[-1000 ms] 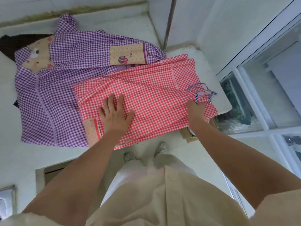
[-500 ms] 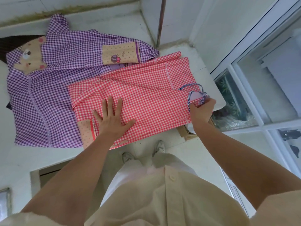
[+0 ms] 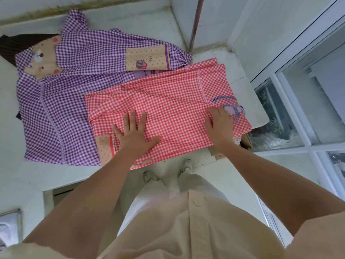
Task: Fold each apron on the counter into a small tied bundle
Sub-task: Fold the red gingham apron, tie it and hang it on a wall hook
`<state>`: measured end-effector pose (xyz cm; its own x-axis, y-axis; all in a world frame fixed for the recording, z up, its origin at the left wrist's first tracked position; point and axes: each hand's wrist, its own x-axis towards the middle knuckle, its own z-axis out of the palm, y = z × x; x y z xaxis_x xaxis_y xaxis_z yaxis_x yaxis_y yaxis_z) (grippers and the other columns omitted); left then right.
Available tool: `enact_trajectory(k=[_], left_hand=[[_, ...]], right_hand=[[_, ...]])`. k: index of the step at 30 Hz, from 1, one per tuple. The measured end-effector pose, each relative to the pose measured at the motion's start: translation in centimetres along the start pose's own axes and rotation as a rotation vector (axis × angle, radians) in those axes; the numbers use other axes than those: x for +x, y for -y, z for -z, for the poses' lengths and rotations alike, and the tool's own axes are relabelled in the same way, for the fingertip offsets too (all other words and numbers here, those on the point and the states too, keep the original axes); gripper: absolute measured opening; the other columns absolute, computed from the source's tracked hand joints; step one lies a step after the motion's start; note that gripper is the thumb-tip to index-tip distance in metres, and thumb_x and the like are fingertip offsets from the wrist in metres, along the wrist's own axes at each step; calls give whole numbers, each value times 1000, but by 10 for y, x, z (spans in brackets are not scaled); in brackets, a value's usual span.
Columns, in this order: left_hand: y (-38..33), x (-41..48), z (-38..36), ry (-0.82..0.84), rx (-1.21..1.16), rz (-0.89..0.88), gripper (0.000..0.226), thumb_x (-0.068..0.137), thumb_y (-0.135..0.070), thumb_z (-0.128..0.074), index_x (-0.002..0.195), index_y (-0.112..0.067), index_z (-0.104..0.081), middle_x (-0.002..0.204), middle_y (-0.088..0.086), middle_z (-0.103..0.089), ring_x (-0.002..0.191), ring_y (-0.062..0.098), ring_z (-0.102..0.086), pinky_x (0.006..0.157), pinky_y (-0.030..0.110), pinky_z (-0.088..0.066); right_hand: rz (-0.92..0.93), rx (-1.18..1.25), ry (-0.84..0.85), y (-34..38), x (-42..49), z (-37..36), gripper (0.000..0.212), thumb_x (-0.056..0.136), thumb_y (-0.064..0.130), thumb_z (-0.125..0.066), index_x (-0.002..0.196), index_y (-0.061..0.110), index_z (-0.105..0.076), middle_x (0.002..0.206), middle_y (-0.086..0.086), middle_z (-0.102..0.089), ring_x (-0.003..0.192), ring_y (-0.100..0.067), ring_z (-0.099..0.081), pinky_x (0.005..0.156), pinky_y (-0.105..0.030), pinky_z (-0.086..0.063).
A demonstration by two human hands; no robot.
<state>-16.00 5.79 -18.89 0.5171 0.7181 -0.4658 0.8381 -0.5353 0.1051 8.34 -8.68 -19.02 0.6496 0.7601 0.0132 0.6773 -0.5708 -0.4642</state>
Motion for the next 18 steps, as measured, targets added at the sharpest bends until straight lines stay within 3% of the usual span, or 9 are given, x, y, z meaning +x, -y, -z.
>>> enact_trajectory(k=[3,5,7,9,11,15,18], left_hand=[[-11,-1,4,-214,1,-49,94,83,-81,-29,153,-20,-10,160,12,-6,148,35,-2,110,60,15],[-28,1,7,-380,-33,-171,82,86,-71,-31,142,-12,-34,144,15,-33,136,37,-29,117,59,-5],[-54,7,11,-454,-68,-291,72,87,-65,-33,135,-12,-43,132,15,-42,123,34,-40,110,54,-28],[-81,12,15,-419,-71,-362,71,87,-66,-33,137,-16,-42,135,14,-41,123,33,-39,106,53,-33],[-105,16,14,-289,-18,-378,76,86,-71,-30,145,-22,-32,145,12,-32,132,32,-31,111,54,-26],[-118,22,2,-122,110,-321,87,84,-79,-24,153,-28,-7,158,9,-13,144,31,-12,116,59,-9],[-114,25,-6,-116,140,-311,91,81,-83,-9,154,-30,0,160,9,-8,147,32,-7,115,61,-1]], right_hand=[[-100,12,-178,-9,18,21,27,91,21,-44,114,15,-57,118,-6,-57,115,-26,-51,105,-47,-35],[-278,-29,-173,-19,31,36,35,90,26,-53,123,14,-50,127,-7,-50,121,-25,-44,105,-44,-32],[-451,-99,-54,-32,44,48,52,88,43,-59,128,13,-46,133,-8,-46,125,-26,-41,106,-44,-31],[-508,-172,135,-40,50,54,55,88,51,-58,126,12,-52,129,-10,-51,121,-29,-47,105,-46,-38],[-473,-139,239,-46,53,59,45,92,45,-57,121,10,-60,123,-11,-58,113,-30,-55,100,-46,-45],[-430,116,195,-62,60,76,20,95,23,-54,97,5,-63,97,-8,-64,91,-25,-59,80,-37,-48],[-562,376,164,-82,67,86,7,94,14,-55,87,15,-54,92,-6,-61,76,-19,-53,62,-28,-40]])
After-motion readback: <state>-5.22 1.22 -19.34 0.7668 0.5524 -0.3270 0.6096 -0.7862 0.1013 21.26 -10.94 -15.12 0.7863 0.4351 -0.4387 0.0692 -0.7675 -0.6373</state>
